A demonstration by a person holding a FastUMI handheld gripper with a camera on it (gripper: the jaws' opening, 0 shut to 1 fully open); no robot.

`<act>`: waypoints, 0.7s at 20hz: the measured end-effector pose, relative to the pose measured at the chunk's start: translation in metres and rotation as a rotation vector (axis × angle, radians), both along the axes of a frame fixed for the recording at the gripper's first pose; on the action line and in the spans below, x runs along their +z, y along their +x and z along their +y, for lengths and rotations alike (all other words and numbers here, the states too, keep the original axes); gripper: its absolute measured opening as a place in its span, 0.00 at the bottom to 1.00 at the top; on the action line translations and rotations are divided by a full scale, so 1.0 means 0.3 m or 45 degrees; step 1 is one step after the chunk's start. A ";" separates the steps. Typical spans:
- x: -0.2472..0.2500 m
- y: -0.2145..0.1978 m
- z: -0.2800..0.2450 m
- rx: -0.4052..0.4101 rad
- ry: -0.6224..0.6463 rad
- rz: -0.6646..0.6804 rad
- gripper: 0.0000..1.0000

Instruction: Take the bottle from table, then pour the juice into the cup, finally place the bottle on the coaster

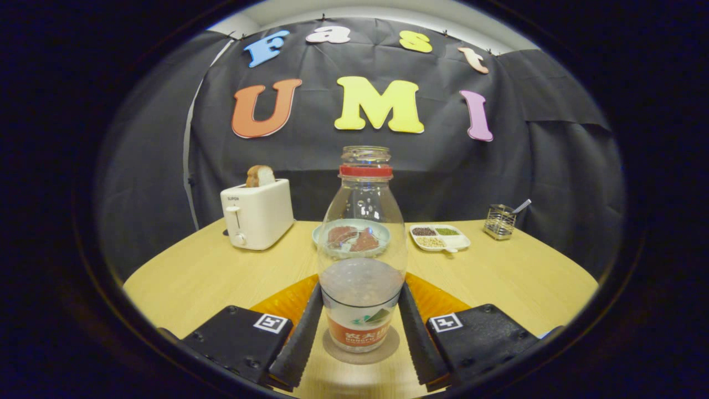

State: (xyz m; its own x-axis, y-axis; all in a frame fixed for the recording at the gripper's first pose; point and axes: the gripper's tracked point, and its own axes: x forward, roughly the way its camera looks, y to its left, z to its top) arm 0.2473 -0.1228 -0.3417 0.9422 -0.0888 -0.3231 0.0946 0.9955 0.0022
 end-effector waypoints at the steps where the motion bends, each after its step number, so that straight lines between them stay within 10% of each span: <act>1: -0.006 0.002 0.000 0.000 0.003 0.006 0.79; 14: 0.020 -0.050 -0.033 0.000 -0.001 -0.004 1.00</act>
